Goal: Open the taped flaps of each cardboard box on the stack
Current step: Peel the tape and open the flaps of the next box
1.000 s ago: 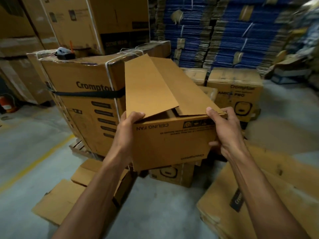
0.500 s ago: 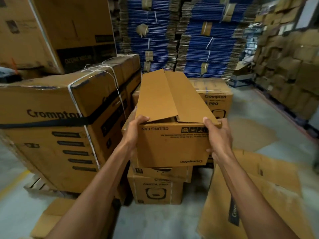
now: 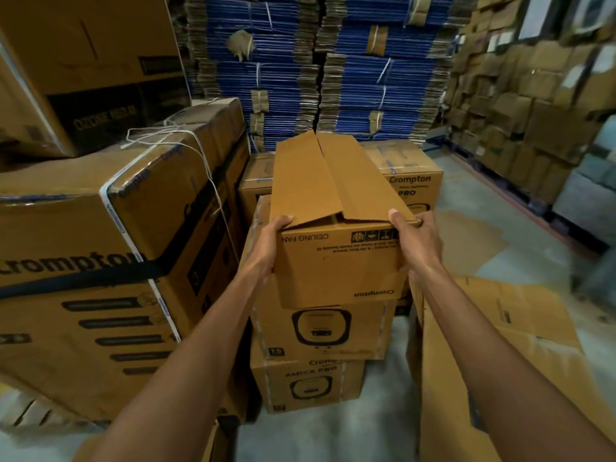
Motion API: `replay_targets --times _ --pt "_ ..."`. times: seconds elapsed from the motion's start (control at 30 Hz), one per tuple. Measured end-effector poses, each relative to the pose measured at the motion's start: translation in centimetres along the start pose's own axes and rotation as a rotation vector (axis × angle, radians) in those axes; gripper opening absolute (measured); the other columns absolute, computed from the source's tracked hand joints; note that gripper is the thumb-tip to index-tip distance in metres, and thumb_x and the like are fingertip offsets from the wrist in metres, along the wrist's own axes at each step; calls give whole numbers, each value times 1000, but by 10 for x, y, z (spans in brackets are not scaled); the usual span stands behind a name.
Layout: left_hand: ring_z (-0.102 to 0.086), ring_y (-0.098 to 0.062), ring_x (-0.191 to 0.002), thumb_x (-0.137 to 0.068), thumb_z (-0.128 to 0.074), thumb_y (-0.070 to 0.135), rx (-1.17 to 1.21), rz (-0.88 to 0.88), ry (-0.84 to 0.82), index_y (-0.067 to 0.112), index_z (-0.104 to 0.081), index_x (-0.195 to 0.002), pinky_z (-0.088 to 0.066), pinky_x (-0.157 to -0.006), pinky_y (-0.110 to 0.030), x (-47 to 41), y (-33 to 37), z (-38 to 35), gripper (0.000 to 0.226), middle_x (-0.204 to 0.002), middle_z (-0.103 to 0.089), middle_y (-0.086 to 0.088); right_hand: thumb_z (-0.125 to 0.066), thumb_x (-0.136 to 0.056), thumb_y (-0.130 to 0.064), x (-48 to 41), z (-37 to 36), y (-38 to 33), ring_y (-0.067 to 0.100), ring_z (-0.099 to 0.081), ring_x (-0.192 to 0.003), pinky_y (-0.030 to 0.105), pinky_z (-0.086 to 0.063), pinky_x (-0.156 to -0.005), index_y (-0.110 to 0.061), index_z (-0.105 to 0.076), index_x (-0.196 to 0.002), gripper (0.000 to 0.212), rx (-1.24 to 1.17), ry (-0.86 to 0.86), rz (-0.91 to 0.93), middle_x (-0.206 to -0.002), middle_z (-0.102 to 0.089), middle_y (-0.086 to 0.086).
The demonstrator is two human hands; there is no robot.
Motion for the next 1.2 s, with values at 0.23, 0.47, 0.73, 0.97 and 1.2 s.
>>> replay_targets --times 0.23,0.47,0.73,0.97,1.2 --pt "-66 -12 -93 -100 -53 52 35 10 0 35 -62 -105 -42 -71 -30 -54 8 -6 20 -102 -72 2 -66 -91 -52 -49 -28 -3 26 -61 -99 54 -56 -86 -20 -52 -111 40 -10 29 8 -108 -63 2" --pt "-51 -22 -132 -91 -62 62 -257 -147 197 29 -33 -156 -45 -106 -48 -97 17 9 78 -147 -51 0 -64 -90 -60 -65 -46 26 22 -58 -116 45 -48 -95 -24 -51 -125 52 -305 -18 -30 -130 -58 0" --pt "-12 -23 -156 -92 -50 71 -1199 -779 73 28 -22 -160 -10 -125 -56 -79 71 -84 85 -168 -20 -2 -63 -95 -30 18 -126 178 34 -51 -129 50 -41 -110 -14 -39 -153 64 -757 -359 -638 -151 -46 20" --pt "-5 -29 -157 -89 -56 70 -1416 -701 -82 29 -18 -161 -14 -123 -61 -104 60 -107 91 -171 -10 -3 -68 -94 -32 8 -165 155 38 -31 -147 53 -31 -119 -13 -37 -153 70 -1054 -305 -751 -158 -32 22" --pt "-21 -31 -153 -87 -62 68 -1463 -708 -59 23 -19 -161 -19 -123 -57 -106 60 -102 96 -167 -22 -9 -70 -92 -30 2 -173 137 38 -38 -143 59 -28 -118 -40 12 -159 107 -1091 -212 -590 -161 -31 15"
Point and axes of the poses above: each hand's wrist, its own x-axis away from the middle knuckle, its own z-axis out of the back of the hand, y = z × x, the point moved 7 cm from there along -x, towards the middle knuckle
